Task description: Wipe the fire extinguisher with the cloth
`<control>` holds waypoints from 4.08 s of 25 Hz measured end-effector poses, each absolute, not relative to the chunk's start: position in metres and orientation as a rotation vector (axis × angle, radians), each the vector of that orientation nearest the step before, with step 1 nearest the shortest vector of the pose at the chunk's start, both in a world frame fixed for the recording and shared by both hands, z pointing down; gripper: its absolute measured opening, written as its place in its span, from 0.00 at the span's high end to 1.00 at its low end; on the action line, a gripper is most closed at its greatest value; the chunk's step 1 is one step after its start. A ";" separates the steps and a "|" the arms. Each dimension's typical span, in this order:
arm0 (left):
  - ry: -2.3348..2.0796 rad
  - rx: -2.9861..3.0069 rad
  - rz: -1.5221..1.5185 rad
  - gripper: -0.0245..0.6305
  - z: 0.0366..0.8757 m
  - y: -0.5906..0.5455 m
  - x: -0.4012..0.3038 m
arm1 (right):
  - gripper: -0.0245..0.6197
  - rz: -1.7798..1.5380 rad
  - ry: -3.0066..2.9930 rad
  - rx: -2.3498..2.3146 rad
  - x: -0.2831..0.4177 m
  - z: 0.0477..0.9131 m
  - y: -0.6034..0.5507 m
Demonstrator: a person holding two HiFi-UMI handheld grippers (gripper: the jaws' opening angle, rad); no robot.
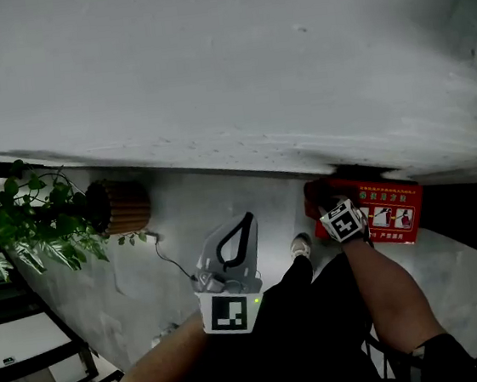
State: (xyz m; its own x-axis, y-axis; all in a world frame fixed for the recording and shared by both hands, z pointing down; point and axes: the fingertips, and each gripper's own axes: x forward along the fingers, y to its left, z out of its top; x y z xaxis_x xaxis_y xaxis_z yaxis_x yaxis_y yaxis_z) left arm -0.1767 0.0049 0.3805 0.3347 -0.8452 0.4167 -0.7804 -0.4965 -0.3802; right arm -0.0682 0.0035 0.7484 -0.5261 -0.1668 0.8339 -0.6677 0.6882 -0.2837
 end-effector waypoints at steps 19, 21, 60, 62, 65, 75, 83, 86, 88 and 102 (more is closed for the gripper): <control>1.423 -2.520 -0.736 0.96 0.358 -0.009 -0.116 | 0.87 0.790 -1.906 0.894 0.100 0.746 0.013; 1.423 -2.525 -0.721 0.96 0.355 -0.010 -0.110 | 0.87 0.789 -1.892 0.914 0.119 0.748 0.014; 1.469 -2.506 -0.826 0.96 0.371 0.015 -0.185 | 0.87 0.707 -2.027 0.647 -0.082 0.755 0.048; 1.449 -2.509 -0.824 0.96 0.370 0.013 -0.183 | 0.87 0.679 -2.026 0.634 -0.077 0.756 0.050; 1.427 -2.520 -0.798 0.96 0.366 0.005 -0.174 | 0.87 0.698 -2.005 0.671 -0.056 0.756 0.049; 1.242 -2.608 -0.721 0.96 0.363 -0.009 -0.102 | 0.87 0.749 -1.930 0.839 0.053 0.754 0.055; 1.268 -2.605 -0.700 0.96 0.357 -0.018 -0.085 | 0.87 0.733 -1.887 0.886 0.120 0.756 0.057; 1.262 -2.605 -0.698 0.96 0.355 -0.019 -0.076 | 0.87 0.748 -1.856 0.922 0.147 0.756 0.055; 1.265 -2.607 -0.694 0.96 0.354 -0.018 -0.072 | 0.87 0.757 -1.833 0.948 0.164 0.751 0.055; 1.315 -2.589 -0.669 0.96 0.350 -0.012 -0.079 | 0.87 0.848 -1.688 1.030 0.220 0.748 0.060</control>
